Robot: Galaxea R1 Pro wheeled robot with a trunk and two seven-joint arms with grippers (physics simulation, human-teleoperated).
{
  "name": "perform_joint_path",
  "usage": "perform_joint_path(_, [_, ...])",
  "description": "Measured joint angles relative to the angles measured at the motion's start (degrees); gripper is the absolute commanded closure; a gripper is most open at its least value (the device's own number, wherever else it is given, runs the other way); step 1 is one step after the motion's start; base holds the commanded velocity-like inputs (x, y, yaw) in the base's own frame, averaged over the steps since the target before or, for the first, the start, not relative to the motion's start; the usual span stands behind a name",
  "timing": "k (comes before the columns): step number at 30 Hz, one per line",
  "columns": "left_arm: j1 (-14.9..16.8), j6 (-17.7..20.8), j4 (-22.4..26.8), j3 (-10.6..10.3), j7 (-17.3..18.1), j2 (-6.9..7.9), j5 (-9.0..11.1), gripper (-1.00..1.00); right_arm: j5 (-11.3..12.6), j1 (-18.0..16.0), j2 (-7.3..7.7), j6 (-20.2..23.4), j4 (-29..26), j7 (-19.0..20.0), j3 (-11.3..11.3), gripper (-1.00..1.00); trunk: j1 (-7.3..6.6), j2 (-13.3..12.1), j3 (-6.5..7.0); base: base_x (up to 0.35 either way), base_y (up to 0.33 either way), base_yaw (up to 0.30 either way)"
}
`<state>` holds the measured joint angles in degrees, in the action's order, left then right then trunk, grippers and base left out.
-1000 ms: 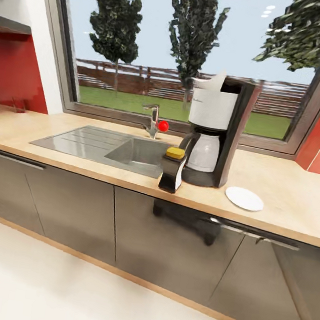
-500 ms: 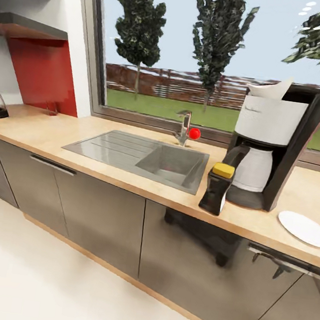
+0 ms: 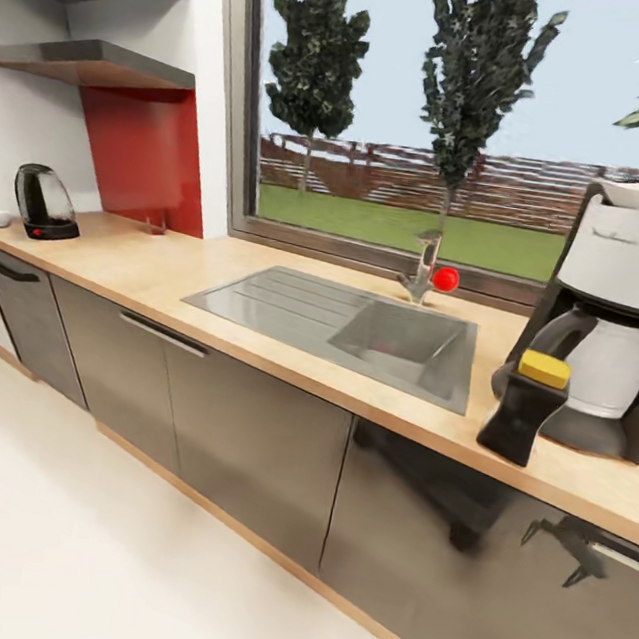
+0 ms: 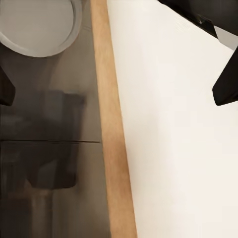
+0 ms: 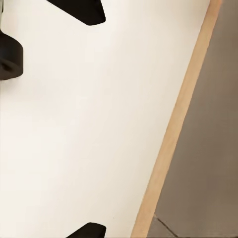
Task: Set up a coffee station on the kitchen countertop: keep the coffee maker on the countertop, move the bottle of coffee from the kitchen shelf to the counter next to the coffee maker, place a paper coffee filter on top of the coffee maker, put the saucer next to the coffee maker with the coffee cup on the saucer, and place the electric kettle next to the coffee maker.
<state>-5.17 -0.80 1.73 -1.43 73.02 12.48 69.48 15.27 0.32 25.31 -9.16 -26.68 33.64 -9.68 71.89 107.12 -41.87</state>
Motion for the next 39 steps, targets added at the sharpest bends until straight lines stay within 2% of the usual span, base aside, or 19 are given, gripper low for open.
perform_joint_path(7, [0.0, 0.0, 0.0, -0.1, 0.0, 0.00, 0.0, -1.00, -0.1, 0.0, -0.01, 0.0, 0.0, -0.1, 0.0, -1.00, 0.01, 0.0, 0.00, 0.046, 0.086, 0.262])
perform_joint_path(8, [0.0, 0.0, 0.0, -0.1, 0.0, -0.01, 0.0, -1.00, -0.1, 0.0, -0.52, 0.0, 0.0, -0.1, 0.0, -1.00, 0.02, 0.0, 0.00, 0.005, 0.010, 0.272])
perform_joint_path(11, [0.0, 0.0, 0.0, -0.1, 0.0, -0.01, 0.0, -1.00, -0.7, 0.0, -0.68, 0.0, 0.0, -0.1, 0.1, -1.00, 0.02, 0.0, 0.00, 0.003, 0.005, 0.272])
perform_joint_path(13, [0.0, 0.0, 0.0, -0.1, -0.1, -0.01, 0.0, -1.00, -3.1, 0.0, -0.95, 0.0, 0.0, -0.2, 0.0, -1.00, 0.02, 0.0, 0.00, 0.036, 0.001, 0.273])
perform_joint_path(14, [0.0, 0.0, 0.0, -0.1, -0.1, -0.01, 0.0, -1.00, -6.3, 0.0, -1.62, 0.0, 0.0, -1.4, 0.0, -1.00, 0.01, 0.0, 0.00, 0.116, 0.001, 0.273])
perform_joint_path(18, [0.0, 0.0, 0.0, -0.1, -0.1, -0.01, 0.0, -1.00, -8.0, 0.0, -2.80, 0.0, 0.1, -3.9, 0.0, -1.00, -0.01, 0.0, 0.00, 0.236, 0.000, 0.258])
perform_joint_path(19, [0.0, 0.0, 0.0, -0.1, -0.1, -0.01, 0.0, -1.00, -9.2, 0.0, -3.90, 0.0, 0.1, -5.3, 0.0, -1.00, -0.01, 0.0, 0.00, 0.299, 0.000, 0.170])
perform_joint_path(22, [0.0, 0.0, 0.0, -0.2, -0.1, -0.01, 0.0, -1.00, -12.1, 0.0, -4.70, 0.0, 0.2, -5.9, 0.1, -1.00, -0.02, 0.0, 0.00, 0.315, 0.000, 0.080])
perform_joint_path(24, [0.0, 0.0, 0.0, -0.2, -0.1, -0.01, 0.0, -1.00, -19.2, 0.0, -5.11, 0.2, 0.2, -6.1, 0.2, -1.00, -0.02, 0.0, 0.00, 0.326, 0.000, 0.015])
perform_joint_path(26, [0.0, 0.0, 0.0, -0.1, -0.2, -0.01, 0.0, -1.00, -21.8, 0.0, -5.23, 0.3, 0.3, -6.0, 0.3, -1.00, -0.02, 0.0, 0.00, 0.325, 0.054, 0.005])
perform_joint_path(28, [0.0, 0.0, 0.0, -0.1, -0.2, -0.01, 0.0, -1.00, -22.5, 0.0, -5.89, 0.3, 1.1, -6.1, 0.3, -1.00, -0.02, 0.0, 0.00, 0.315, 0.112, 0.042])
perform_joint_path(29, [0.0, 0.0, 0.0, -0.1, -0.2, 0.00, 0.0, -1.00, -22.9, 0.0, -6.93, 0.2, 2.2, -6.2, 0.4, -1.00, -0.02, 0.0, -0.01, 0.302, 0.156, 0.150])
perform_joint_path(31, [0.0, 0.0, 0.0, 0.0, -0.2, 0.00, 0.0, -1.00, -23.6, 0.0, -8.09, 0.2, 3.3, -7.4, 0.4, -1.00, -0.01, 0.0, 0.00, 0.286, 0.185, 0.216])
perform_joint_path(35, [0.0, 0.0, 0.0, 0.1, -0.2, 0.00, 0.0, -1.00, -25.0, 0.0, -8.45, 0.2, 3.6, -8.8, 0.4, -1.00, -0.01, 0.0, 0.00, 0.264, 0.208, 0.245])
perform_joint_path(38, [0.0, 0.0, 0.0, 0.1, -0.2, 0.00, 0.0, -1.00, -28.3, 0.0, -9.30, 0.2, 3.9, -10.2, 0.4, -1.00, -0.01, 0.0, 0.00, 0.211, 0.248, 0.268])
perform_joint_path(39, [0.0, 0.0, 0.0, 0.1, -0.2, 0.00, 0.0, -1.00, -28.6, 0.0, -9.36, 0.2, 3.9, -10.2, 0.4, -1.00, -0.01, 0.0, 0.00, 0.199, 0.256, 0.271])
